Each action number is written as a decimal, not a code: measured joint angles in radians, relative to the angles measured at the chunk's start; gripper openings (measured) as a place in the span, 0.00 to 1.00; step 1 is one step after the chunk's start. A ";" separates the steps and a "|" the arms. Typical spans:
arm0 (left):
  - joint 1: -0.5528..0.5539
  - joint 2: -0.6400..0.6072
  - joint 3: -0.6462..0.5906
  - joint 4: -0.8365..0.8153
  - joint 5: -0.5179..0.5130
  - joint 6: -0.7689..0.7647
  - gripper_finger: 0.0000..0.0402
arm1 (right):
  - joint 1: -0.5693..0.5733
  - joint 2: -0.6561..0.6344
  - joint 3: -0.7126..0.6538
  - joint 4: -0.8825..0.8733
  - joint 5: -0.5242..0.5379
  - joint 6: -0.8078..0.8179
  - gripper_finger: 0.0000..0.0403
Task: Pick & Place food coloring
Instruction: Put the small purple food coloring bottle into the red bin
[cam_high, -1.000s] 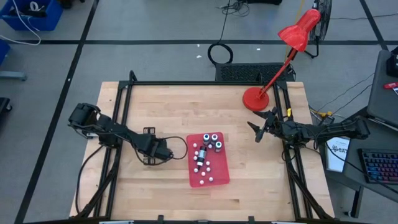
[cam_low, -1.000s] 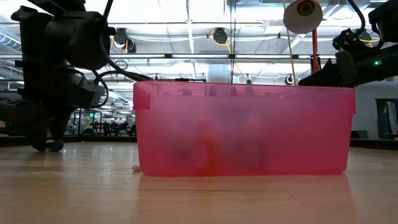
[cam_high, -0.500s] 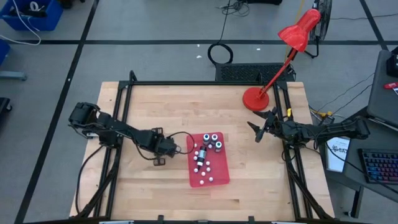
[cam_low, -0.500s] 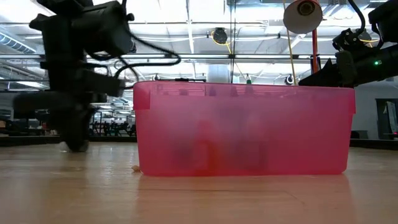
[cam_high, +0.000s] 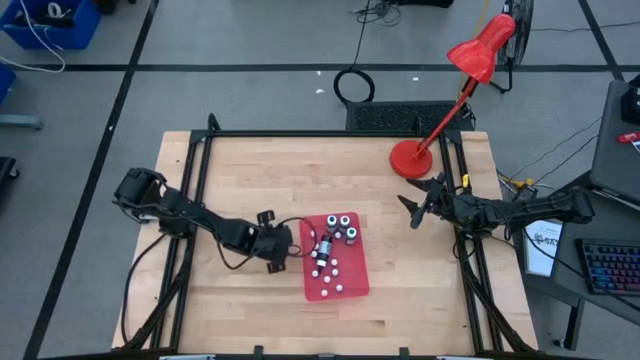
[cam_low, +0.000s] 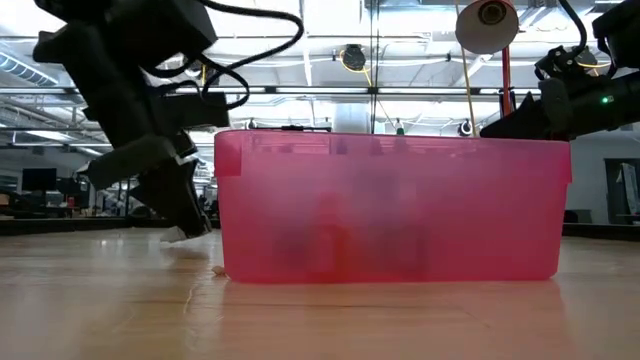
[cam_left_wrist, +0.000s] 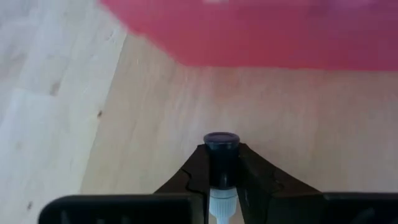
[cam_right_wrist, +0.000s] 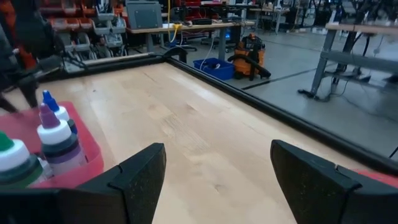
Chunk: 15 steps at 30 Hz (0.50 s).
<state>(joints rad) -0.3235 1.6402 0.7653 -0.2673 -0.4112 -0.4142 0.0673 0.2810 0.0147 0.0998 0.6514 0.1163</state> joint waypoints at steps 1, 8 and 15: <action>-0.016 0.000 0.003 0.018 -0.007 -0.008 0.13 | 0.000 0.000 0.000 0.000 -0.001 0.023 0.69; -0.137 -0.003 0.005 0.359 -0.159 0.127 0.13 | 0.000 0.000 0.000 0.003 -0.001 0.252 0.69; -0.237 -0.005 0.008 0.715 -0.330 0.390 0.13 | -0.001 0.000 0.000 0.053 0.001 0.240 0.69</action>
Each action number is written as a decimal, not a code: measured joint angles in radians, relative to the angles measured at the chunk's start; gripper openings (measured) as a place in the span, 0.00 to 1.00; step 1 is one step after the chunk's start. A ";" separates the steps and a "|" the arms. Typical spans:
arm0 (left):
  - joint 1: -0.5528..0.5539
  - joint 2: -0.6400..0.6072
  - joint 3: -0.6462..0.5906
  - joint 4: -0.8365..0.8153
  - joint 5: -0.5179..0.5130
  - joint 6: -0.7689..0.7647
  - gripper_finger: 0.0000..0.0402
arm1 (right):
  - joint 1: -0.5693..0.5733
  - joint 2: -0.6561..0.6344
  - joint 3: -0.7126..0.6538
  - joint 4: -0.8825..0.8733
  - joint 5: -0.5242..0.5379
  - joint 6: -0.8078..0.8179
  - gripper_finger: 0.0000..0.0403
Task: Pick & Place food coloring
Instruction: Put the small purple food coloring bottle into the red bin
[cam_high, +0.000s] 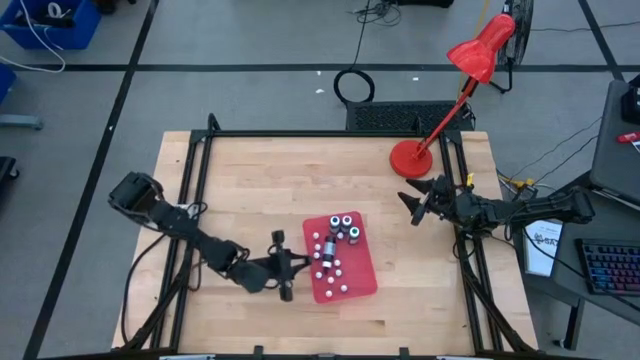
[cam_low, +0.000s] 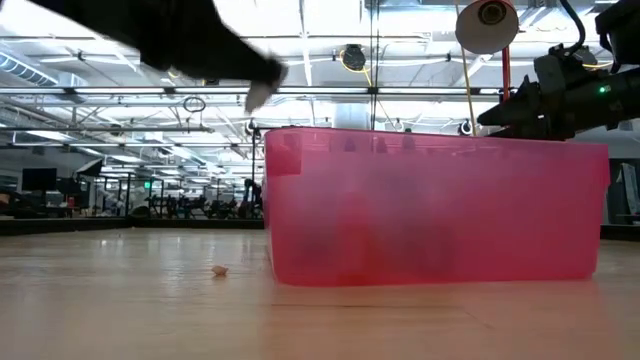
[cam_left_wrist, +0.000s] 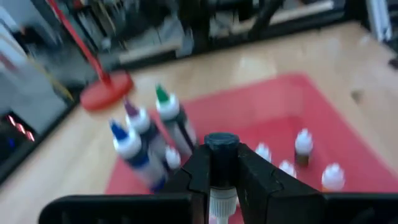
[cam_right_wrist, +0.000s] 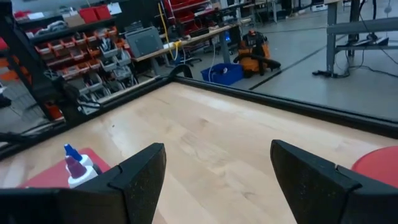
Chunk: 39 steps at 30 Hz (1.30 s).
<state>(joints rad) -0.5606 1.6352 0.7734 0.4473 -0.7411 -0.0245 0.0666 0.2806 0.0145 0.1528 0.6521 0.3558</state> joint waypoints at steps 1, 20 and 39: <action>-0.010 0.000 0.000 0.037 -0.014 0.038 0.13 | 0.000 0.000 0.000 0.000 0.000 -0.009 0.69; 0.106 0.141 0.003 0.447 0.118 0.264 0.12 | 0.043 0.130 0.000 0.400 -0.541 0.003 0.69; 0.118 0.252 0.512 -0.514 0.069 0.041 0.12 | 0.318 0.864 0.180 0.847 -0.465 -0.165 0.69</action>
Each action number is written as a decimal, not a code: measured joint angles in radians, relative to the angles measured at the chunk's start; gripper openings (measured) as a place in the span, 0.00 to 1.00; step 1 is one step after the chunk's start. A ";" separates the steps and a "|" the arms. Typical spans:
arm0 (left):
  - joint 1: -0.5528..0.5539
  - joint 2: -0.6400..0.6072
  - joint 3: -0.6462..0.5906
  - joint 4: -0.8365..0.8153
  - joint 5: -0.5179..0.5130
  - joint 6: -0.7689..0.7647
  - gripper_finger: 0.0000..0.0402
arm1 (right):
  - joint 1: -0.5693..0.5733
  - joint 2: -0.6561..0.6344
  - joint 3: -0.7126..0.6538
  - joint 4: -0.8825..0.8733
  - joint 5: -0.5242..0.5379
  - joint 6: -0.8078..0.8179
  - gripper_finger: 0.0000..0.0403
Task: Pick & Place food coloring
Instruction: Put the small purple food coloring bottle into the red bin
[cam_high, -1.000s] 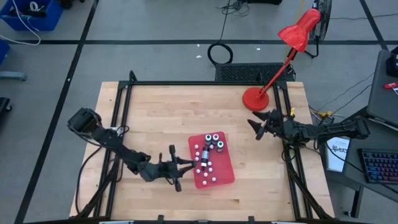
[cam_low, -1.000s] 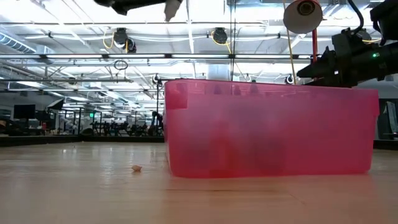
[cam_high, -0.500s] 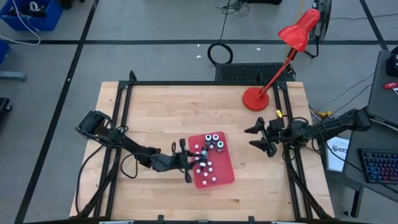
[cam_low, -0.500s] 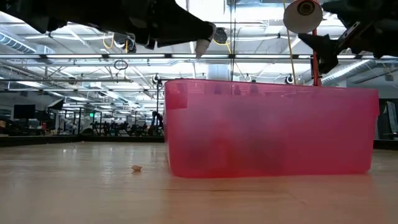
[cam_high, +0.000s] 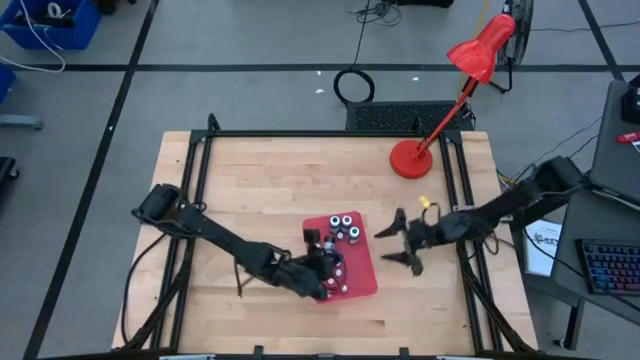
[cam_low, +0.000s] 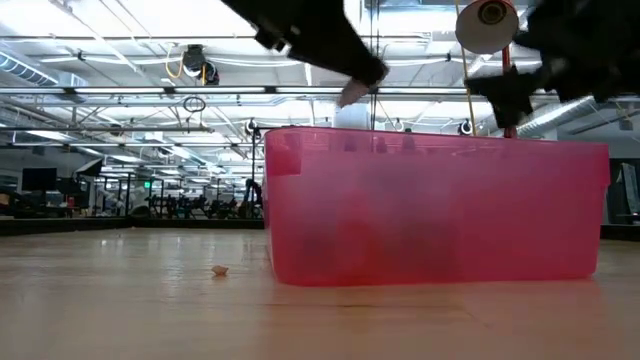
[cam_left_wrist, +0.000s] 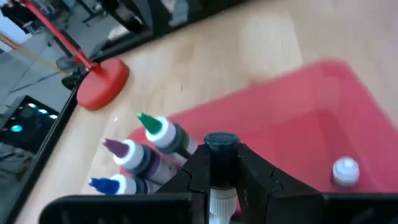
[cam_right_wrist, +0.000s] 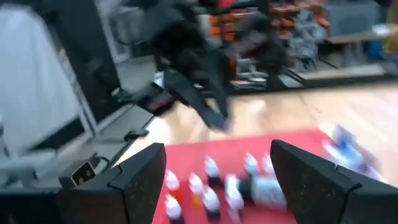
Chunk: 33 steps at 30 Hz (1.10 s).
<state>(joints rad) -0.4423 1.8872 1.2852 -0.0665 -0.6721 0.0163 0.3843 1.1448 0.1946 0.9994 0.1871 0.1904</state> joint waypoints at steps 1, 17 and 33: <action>-0.003 0.018 0.027 -0.038 -0.003 -0.002 0.12 | 0.017 0.054 0.040 0.002 0.000 -0.046 0.69; -0.052 0.090 0.100 -0.182 -0.014 -0.090 0.12 | 0.101 0.572 0.433 -0.063 0.234 -0.422 0.69; -0.040 0.090 0.100 -0.141 -0.009 -0.097 0.12 | 0.081 0.605 0.438 -0.036 0.234 -0.374 0.69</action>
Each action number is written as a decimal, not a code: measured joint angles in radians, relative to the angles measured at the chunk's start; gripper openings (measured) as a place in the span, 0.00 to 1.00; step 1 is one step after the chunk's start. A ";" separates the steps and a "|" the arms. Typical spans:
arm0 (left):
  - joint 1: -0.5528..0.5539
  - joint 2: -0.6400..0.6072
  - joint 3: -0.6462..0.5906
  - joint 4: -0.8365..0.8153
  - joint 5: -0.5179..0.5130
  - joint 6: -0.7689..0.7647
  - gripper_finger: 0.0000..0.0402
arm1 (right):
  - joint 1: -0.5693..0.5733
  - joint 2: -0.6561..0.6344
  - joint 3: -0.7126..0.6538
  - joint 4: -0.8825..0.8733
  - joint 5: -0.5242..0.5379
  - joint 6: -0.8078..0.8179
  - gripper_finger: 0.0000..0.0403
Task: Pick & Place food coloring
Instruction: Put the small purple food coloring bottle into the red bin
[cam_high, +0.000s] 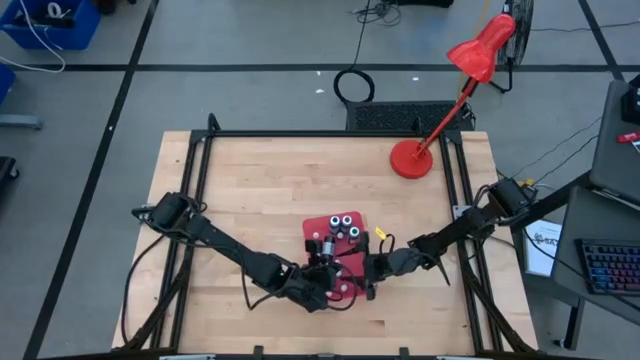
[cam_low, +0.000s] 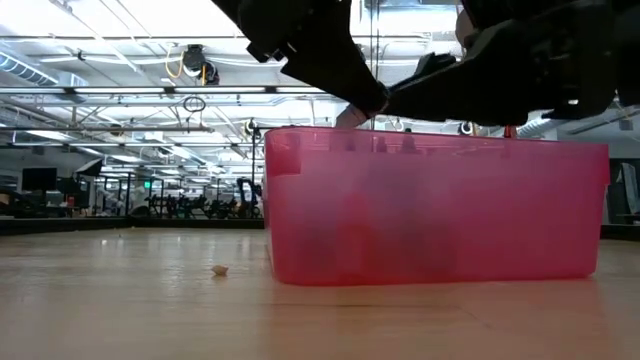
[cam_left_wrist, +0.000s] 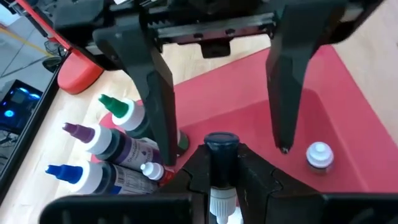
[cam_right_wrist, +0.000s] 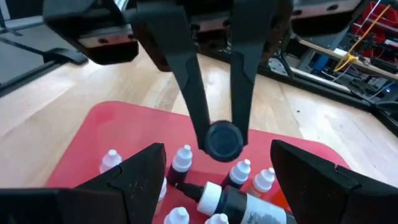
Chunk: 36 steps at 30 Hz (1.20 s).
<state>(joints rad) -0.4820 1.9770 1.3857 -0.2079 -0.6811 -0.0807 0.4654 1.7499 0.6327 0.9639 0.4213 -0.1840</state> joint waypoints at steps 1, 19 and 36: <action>0.000 0.000 0.000 0.001 0.000 0.000 0.12 | -0.003 0.003 0.000 -0.001 0.000 0.001 0.69; 0.004 0.000 0.000 0.189 0.036 0.181 0.12 | -0.015 0.004 0.000 0.050 -0.004 0.041 0.57; 0.008 -0.002 0.000 0.296 0.028 0.280 0.12 | 0.008 -0.002 0.000 0.130 0.001 -0.023 0.46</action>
<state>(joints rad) -0.4744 1.9751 1.3857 0.0886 -0.6529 0.1992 0.4733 1.7477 0.6327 1.0939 0.4221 -0.2071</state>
